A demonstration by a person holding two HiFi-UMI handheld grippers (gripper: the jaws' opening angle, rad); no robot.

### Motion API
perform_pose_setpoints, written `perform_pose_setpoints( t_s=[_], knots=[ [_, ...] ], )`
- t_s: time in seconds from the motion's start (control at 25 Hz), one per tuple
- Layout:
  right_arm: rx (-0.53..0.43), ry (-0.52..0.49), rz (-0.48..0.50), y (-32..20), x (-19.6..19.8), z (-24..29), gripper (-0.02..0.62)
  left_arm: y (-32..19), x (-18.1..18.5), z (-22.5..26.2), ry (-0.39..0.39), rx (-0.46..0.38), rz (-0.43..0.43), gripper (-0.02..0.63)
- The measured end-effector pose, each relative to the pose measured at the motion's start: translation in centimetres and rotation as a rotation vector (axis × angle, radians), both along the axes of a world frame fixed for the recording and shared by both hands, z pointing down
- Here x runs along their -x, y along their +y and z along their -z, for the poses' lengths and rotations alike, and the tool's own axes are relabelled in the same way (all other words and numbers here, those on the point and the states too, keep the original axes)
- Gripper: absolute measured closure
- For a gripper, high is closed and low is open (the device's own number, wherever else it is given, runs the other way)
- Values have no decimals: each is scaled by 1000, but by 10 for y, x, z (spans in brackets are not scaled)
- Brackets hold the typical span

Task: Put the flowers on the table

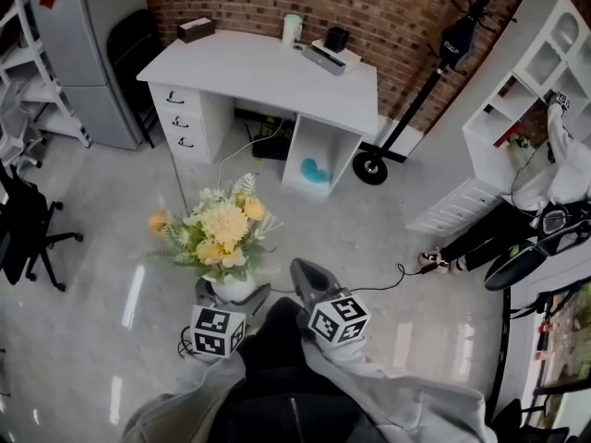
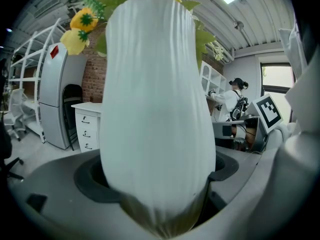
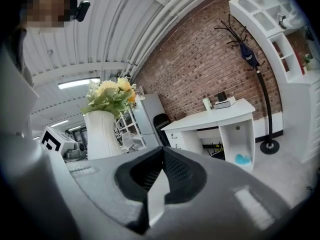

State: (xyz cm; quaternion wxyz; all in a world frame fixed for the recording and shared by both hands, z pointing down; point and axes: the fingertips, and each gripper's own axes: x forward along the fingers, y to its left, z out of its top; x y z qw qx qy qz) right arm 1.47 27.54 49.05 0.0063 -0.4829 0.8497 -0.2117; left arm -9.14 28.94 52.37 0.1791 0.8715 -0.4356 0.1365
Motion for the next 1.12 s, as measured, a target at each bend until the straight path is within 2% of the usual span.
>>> perform_pose_setpoints(
  t_s=[0.16, 0.48, 0.76, 1.12],
  knots=[
    [-12, 6, 1, -6, -4, 5, 597, -3, -1, 2, -6, 3, 5, 112],
    [8, -35, 47, -40, 12, -1, 596, -31, 2, -3, -22, 12, 26, 112],
    [50, -61, 76, -103, 10, -14, 597, -96, -4, -6, -23, 22, 60, 112],
    [43, -66, 96, -208, -6, -8, 596, -197, -26, 9, -2, 0, 73, 112]
  ],
)
